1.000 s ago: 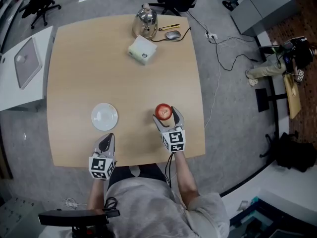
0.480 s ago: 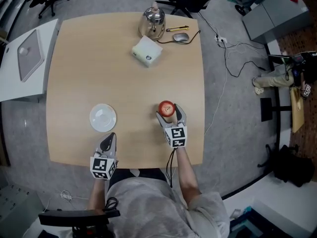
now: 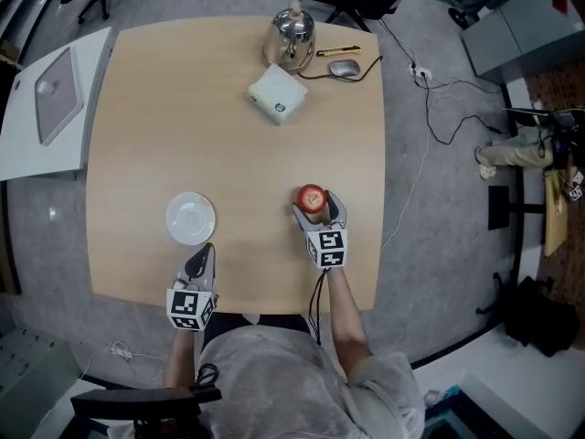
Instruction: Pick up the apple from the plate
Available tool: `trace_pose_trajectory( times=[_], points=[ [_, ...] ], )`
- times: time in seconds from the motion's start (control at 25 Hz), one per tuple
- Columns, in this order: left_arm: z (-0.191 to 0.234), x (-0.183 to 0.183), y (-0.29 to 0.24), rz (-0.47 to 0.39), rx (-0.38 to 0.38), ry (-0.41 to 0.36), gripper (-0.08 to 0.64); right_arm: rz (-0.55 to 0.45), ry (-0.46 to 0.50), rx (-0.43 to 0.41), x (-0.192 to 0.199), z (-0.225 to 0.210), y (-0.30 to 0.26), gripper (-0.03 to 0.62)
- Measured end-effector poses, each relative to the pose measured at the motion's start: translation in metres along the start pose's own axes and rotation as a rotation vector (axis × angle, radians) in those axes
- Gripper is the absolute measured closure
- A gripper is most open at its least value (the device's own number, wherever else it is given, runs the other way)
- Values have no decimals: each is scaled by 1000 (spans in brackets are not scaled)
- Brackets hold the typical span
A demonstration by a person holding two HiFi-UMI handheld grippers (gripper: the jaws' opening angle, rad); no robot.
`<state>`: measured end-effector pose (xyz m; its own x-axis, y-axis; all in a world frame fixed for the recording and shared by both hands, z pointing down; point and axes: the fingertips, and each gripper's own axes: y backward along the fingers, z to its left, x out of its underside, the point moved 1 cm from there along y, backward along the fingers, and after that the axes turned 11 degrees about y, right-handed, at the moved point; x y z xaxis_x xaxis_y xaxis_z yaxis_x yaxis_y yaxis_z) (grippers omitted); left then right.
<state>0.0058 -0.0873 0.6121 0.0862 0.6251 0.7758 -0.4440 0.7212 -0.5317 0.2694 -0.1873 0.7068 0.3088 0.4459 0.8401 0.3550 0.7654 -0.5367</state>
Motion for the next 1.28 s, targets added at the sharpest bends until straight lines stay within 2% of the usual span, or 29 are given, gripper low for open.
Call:
trace_pose_trajectory(
  times=[0.4, 1.12, 1.28],
  points=[
    [-1, 0, -12, 20, -5, -2, 540, 33, -21, -4, 13, -5, -8, 195],
    [-6, 2, -14, 29, 2, -14, 540, 21, -54, 20, 16, -7, -8, 199],
    [-5, 1, -14, 26, 4, -16, 540, 16, -67, 30, 16, -9, -9, 167]
  ],
)
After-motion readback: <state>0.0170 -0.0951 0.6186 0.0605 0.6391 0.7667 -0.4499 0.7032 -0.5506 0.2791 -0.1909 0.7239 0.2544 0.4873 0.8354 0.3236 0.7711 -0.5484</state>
